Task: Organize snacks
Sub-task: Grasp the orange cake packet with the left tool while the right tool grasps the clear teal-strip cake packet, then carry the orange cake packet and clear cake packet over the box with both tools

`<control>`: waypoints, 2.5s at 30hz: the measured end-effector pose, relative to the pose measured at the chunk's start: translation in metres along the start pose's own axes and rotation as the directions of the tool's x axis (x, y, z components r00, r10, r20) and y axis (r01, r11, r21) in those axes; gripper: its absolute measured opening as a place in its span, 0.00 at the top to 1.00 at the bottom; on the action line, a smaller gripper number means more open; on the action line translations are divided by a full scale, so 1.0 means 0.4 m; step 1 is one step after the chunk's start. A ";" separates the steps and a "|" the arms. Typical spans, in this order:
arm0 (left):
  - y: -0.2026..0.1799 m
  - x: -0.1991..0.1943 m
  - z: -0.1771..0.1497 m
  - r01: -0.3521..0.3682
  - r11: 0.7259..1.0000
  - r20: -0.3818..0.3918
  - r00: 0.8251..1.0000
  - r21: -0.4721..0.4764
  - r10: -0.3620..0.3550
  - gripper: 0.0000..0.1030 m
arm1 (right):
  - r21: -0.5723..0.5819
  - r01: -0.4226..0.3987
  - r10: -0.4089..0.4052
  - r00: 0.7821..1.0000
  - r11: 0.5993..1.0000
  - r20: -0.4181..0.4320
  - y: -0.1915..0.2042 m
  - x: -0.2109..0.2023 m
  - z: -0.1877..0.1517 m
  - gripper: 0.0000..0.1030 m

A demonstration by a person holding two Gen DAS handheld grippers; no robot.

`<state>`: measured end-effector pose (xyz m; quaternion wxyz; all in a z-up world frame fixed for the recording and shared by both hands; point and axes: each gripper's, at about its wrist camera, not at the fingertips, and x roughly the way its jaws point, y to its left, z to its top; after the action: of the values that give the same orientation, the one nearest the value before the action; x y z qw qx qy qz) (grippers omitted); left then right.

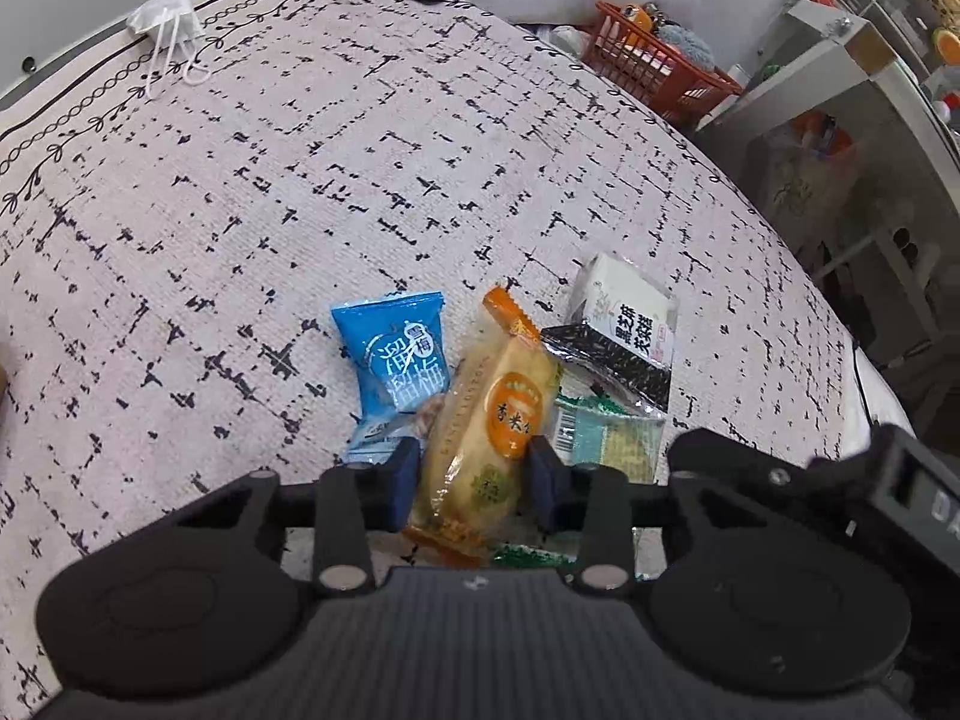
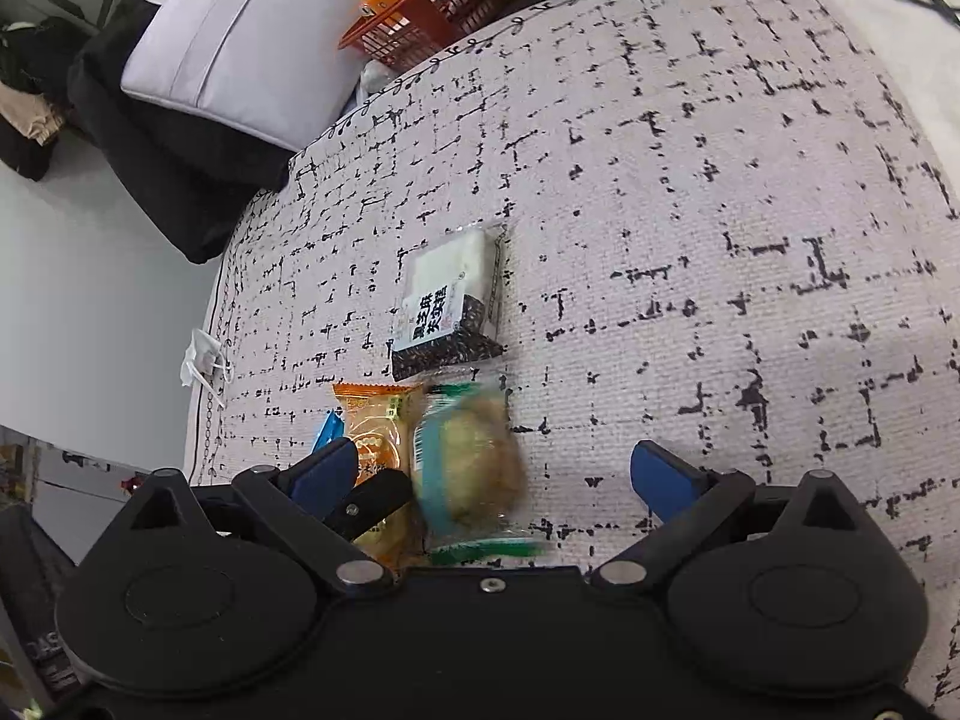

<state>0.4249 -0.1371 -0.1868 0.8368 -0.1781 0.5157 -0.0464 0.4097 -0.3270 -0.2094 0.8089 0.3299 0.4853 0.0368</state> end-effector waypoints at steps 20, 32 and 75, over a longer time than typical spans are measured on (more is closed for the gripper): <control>0.118 -0.089 -0.034 0.027 0.994 -0.011 1.000 -0.108 -0.029 0.66 | -0.298 0.148 -0.144 0.989 0.943 0.037 0.131 0.060 -0.059 0.24; 0.154 -0.111 -0.065 -0.012 0.992 -0.061 0.998 -0.124 0.004 0.63 | -0.421 0.212 -0.218 0.975 0.882 0.035 0.146 0.037 -0.101 0.53; 0.139 -0.234 -0.049 -0.146 0.988 0.093 0.986 0.058 0.140 0.66 | -0.577 0.210 -0.173 0.978 0.789 0.120 0.259 -0.022 -0.147 0.53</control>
<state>0.3582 -0.0657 -0.1347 0.8652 -0.1153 0.4879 0.0051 0.3845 -0.2203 -0.1621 0.8849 0.0142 0.4561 0.0927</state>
